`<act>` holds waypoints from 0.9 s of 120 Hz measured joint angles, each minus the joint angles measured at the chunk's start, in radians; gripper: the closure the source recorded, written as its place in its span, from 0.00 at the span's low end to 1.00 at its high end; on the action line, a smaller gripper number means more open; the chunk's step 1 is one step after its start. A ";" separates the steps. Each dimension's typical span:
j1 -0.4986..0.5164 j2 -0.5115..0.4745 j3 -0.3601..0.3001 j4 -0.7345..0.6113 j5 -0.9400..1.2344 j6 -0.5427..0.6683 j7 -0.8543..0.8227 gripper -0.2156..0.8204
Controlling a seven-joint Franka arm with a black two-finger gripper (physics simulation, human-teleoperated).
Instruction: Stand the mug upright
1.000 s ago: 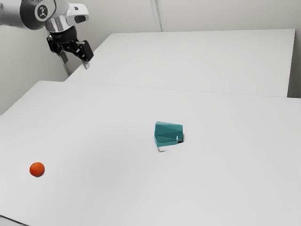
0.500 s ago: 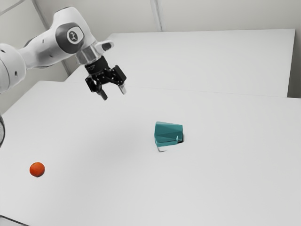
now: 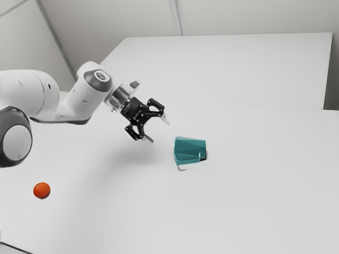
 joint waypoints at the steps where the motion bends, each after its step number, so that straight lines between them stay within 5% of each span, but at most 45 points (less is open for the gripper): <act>1: 0.000 0.003 0.000 0.001 -0.004 0.003 -0.001 0.21; 84: -0.027 0.165 -0.090 0.053 -0.189 0.188 -0.017 0.21; 108: -0.032 0.167 -0.094 0.052 -0.178 0.207 -0.023 0.68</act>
